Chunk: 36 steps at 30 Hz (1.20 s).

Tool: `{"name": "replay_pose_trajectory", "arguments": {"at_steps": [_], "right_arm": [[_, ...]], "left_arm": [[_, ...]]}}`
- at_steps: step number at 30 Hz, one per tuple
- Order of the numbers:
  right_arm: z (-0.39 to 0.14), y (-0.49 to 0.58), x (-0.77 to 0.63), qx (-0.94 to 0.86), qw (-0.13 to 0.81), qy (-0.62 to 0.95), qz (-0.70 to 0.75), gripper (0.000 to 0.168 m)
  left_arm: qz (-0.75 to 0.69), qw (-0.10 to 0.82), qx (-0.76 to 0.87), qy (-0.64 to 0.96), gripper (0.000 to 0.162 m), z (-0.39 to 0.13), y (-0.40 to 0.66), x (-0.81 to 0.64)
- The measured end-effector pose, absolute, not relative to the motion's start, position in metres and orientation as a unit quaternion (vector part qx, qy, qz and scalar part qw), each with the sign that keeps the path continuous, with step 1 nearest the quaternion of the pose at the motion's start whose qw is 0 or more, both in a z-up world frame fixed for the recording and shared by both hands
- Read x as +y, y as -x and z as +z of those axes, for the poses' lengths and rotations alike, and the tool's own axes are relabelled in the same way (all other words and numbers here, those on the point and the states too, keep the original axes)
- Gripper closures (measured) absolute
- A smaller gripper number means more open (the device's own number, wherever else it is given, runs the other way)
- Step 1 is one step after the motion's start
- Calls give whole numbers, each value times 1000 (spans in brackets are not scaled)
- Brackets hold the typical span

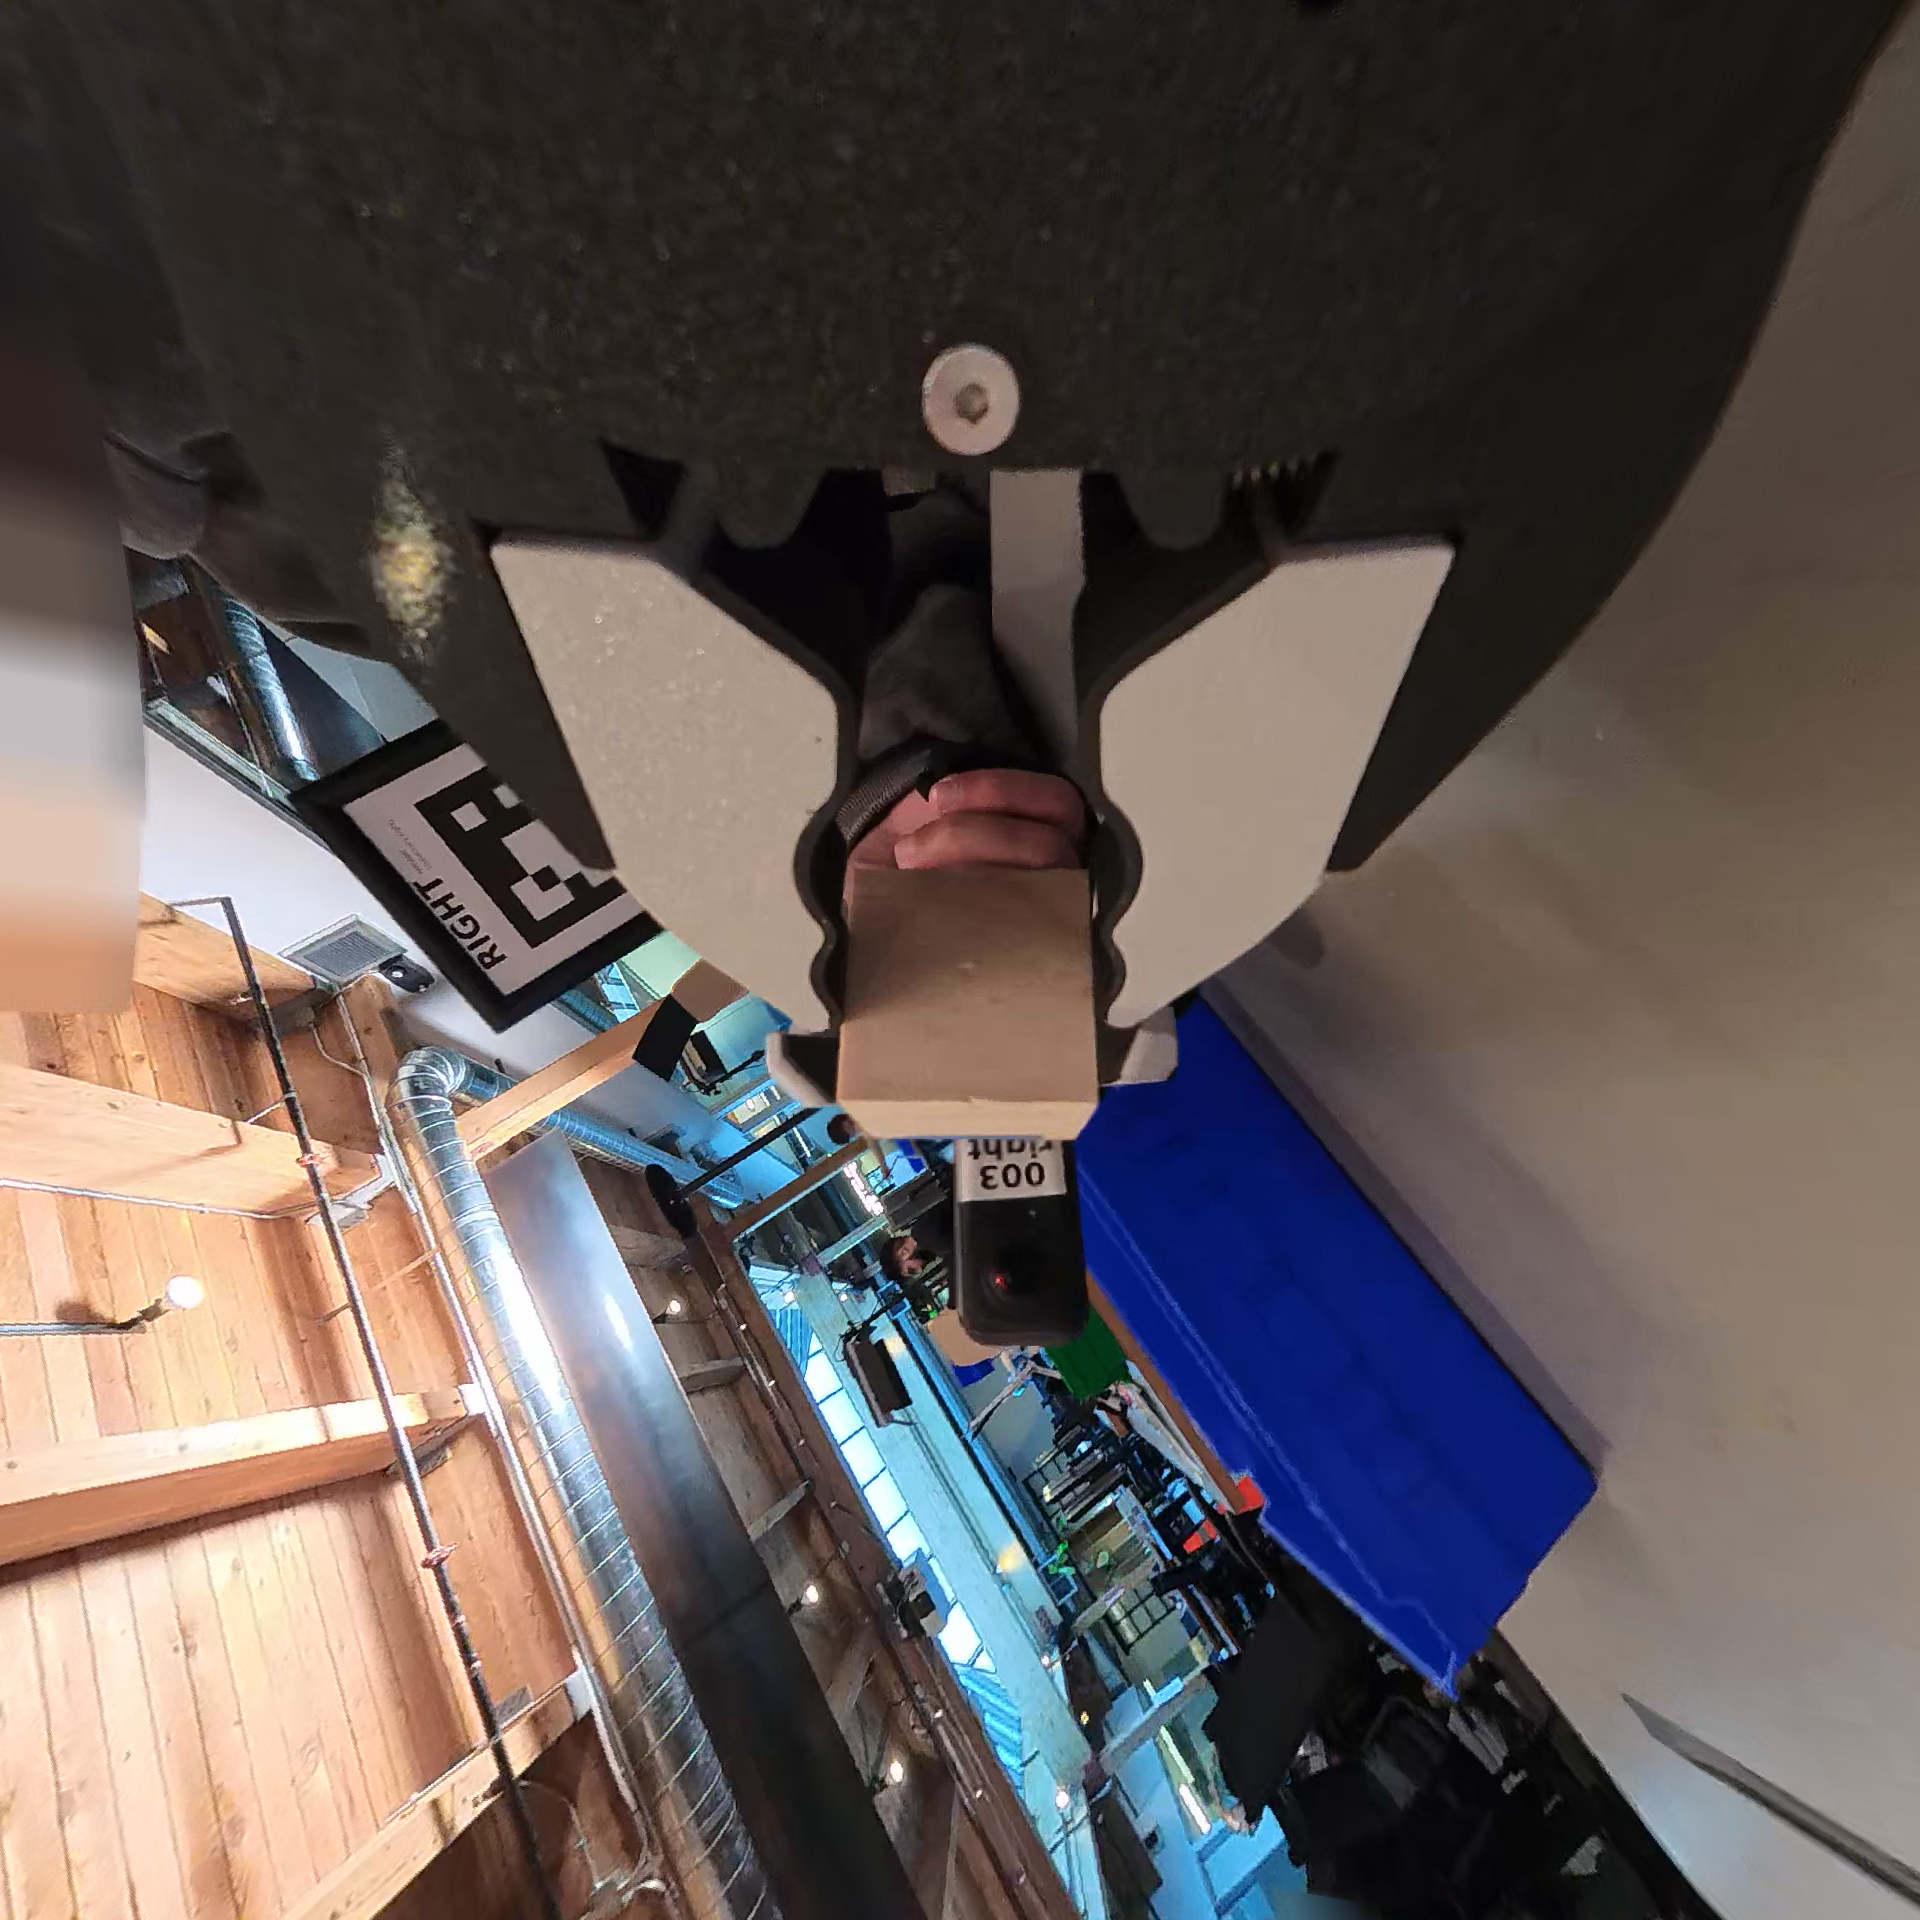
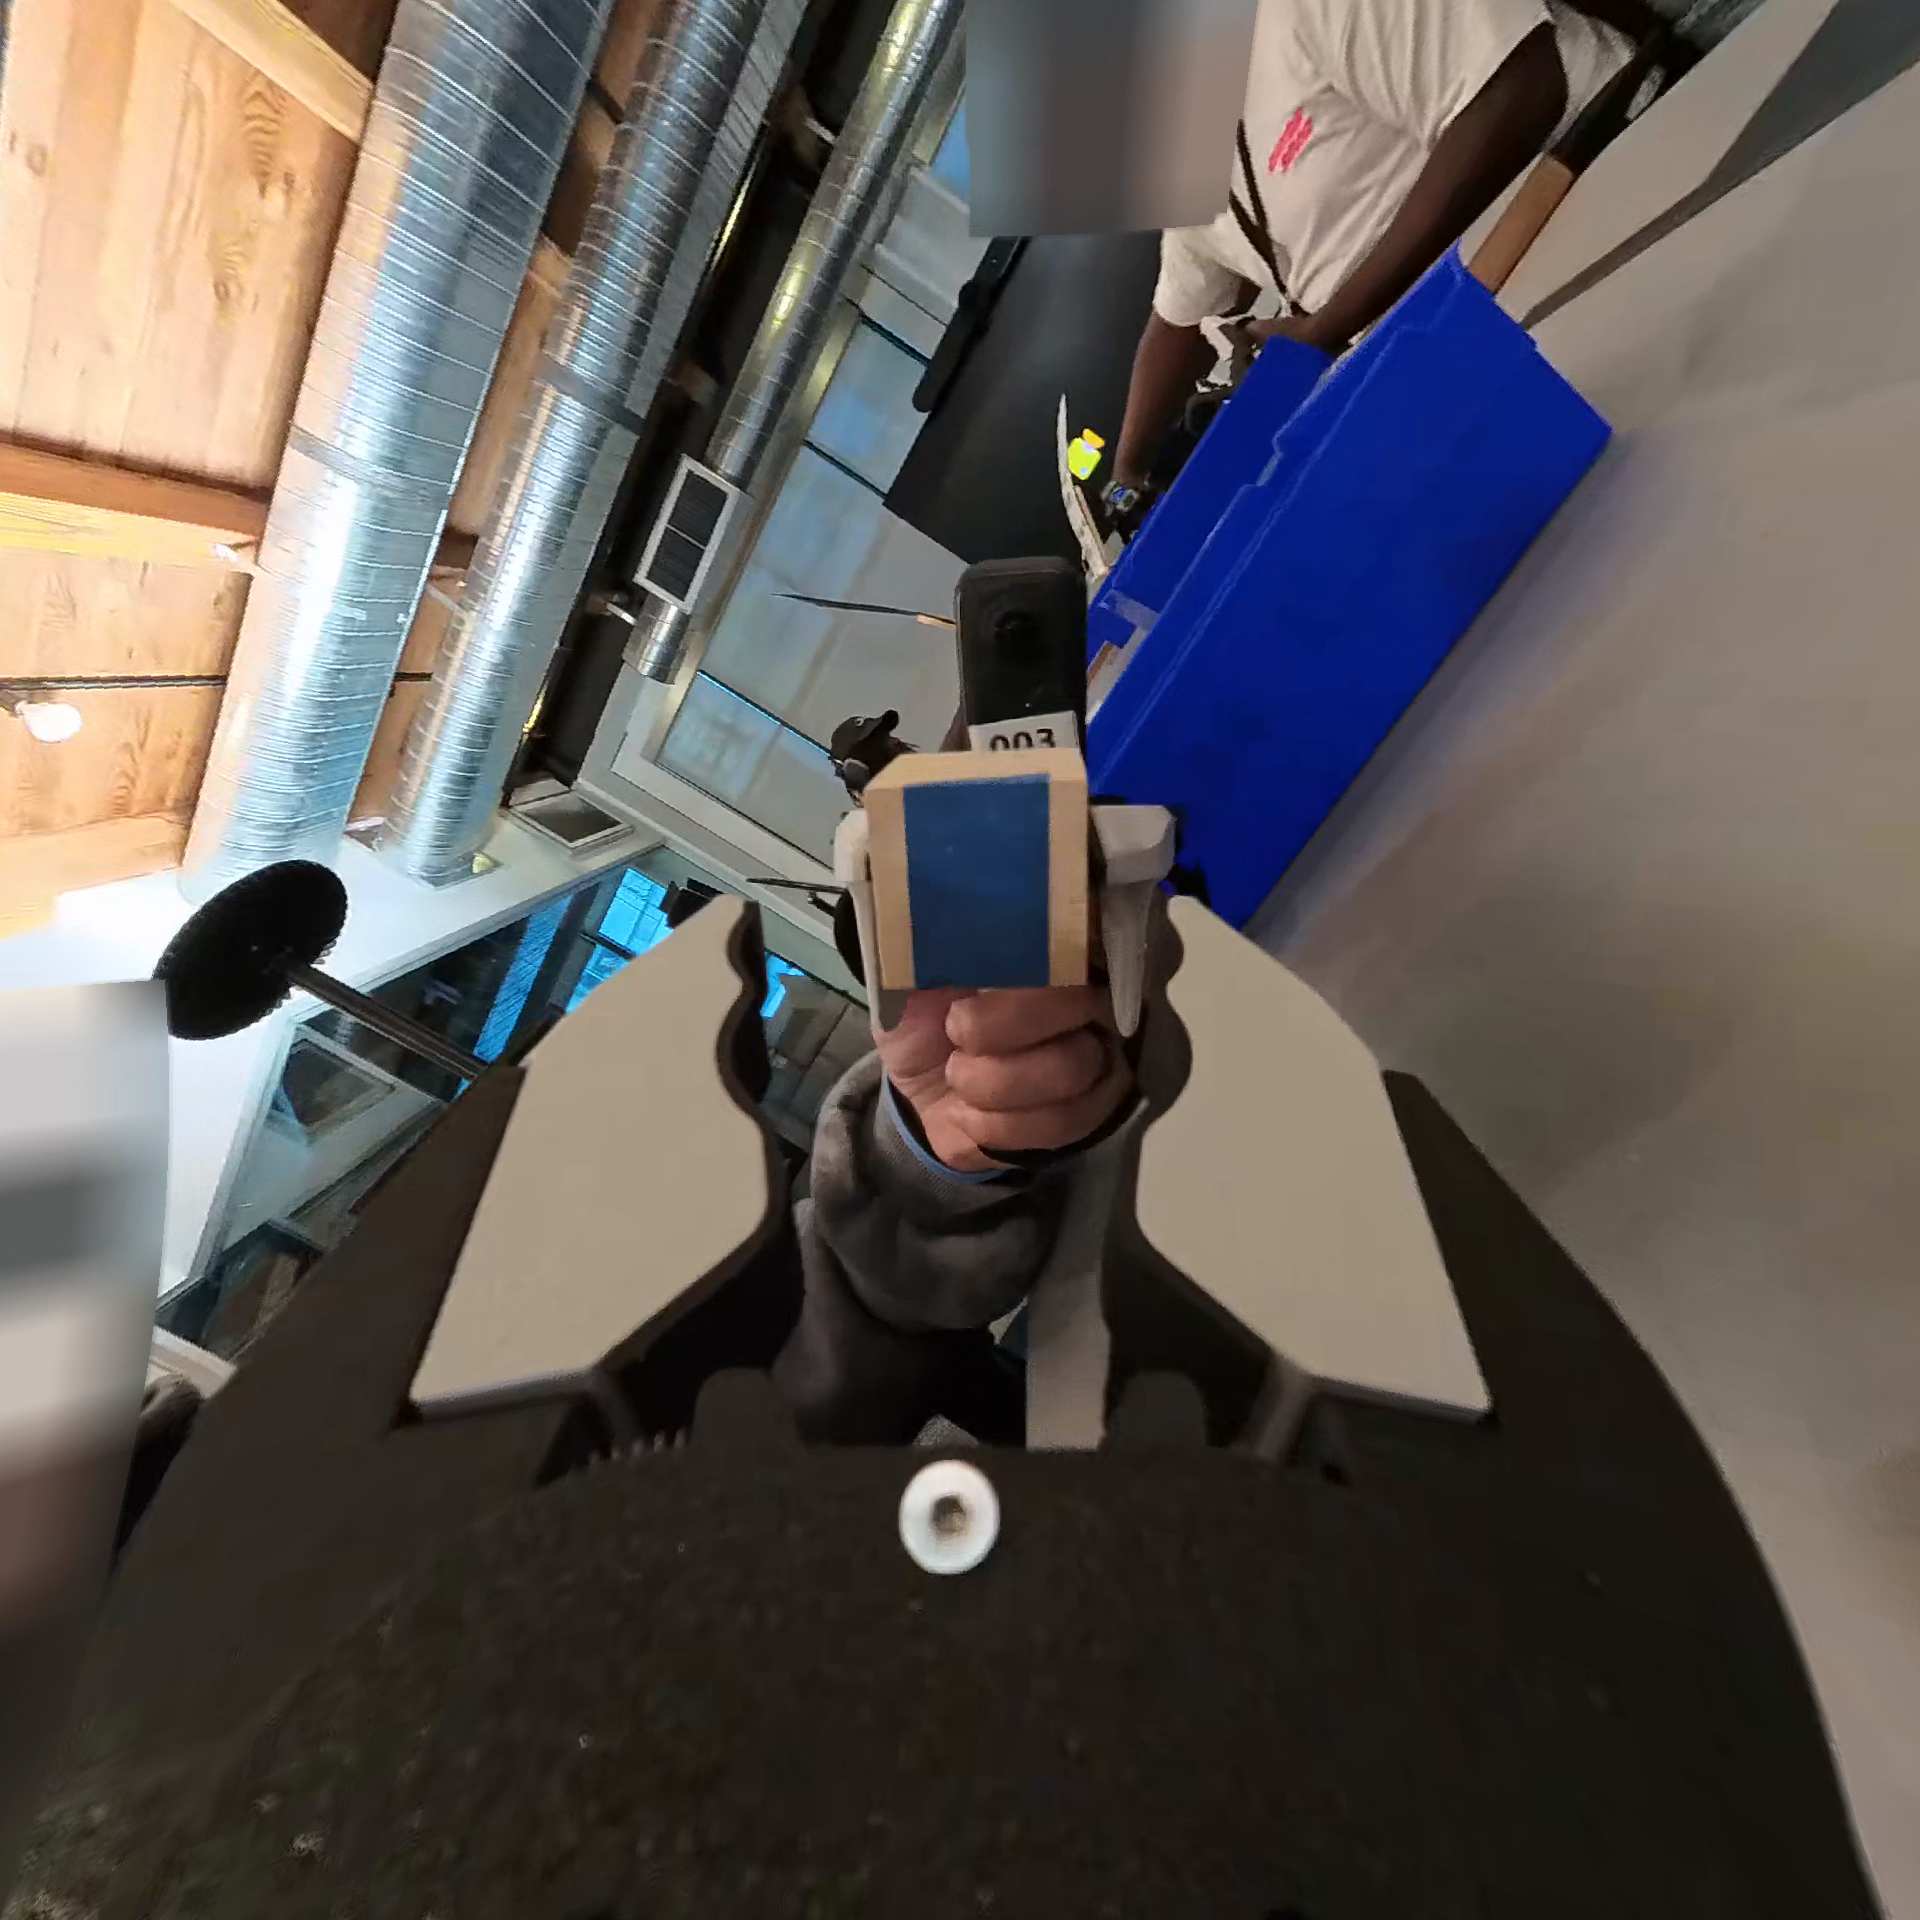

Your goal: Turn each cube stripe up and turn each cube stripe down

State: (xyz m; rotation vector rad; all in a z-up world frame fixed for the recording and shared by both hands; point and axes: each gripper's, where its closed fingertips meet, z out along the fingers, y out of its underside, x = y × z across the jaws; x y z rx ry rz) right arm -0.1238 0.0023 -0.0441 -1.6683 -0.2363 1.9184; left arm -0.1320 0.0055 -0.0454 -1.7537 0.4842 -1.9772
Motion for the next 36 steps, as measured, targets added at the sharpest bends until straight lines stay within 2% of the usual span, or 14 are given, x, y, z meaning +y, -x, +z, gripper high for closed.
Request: {"name": "replay_pose_trajectory", "arguments": {"at_steps": [3,5,6,13,15,21,22,25,30,33,36], "right_arm": [[-52,129,1,-89,287,632,715,99],[-61,130,3,-95,290,651,695,124],[-62,129,3,-101,294,652,692,127],[-68,123,2,-90,272,655,699,127],[-66,120,2,-92,283,658,692,127],[-25,88,0,-122,365,651,654,127],[-13,79,-2,-134,389,651,637,127],[29,41,-5,-154,465,652,579,127],[76,-69,-1,-96,585,681,431,127],[70,-145,16,-34,619,732,283,127],[31,-194,53,-2,567,808,159,127]], "left_arm": [[-711,208,167,650,119,-57,127,5],[-716,198,159,650,118,-59,125,5],[-716,196,159,650,118,-60,124,4],[-712,164,158,664,118,-67,119,-1],[-701,177,166,671,100,-65,125,-1],[-602,269,243,711,77,-71,153,-25],[-583,277,265,716,72,-80,155,-37],[-550,318,302,710,79,-96,159,-68],[-542,314,347,698,82,-93,153,-95],[-511,321,381,701,84,-98,149,-99],[-480,332,408,702,86,-101,146,-101]]}}
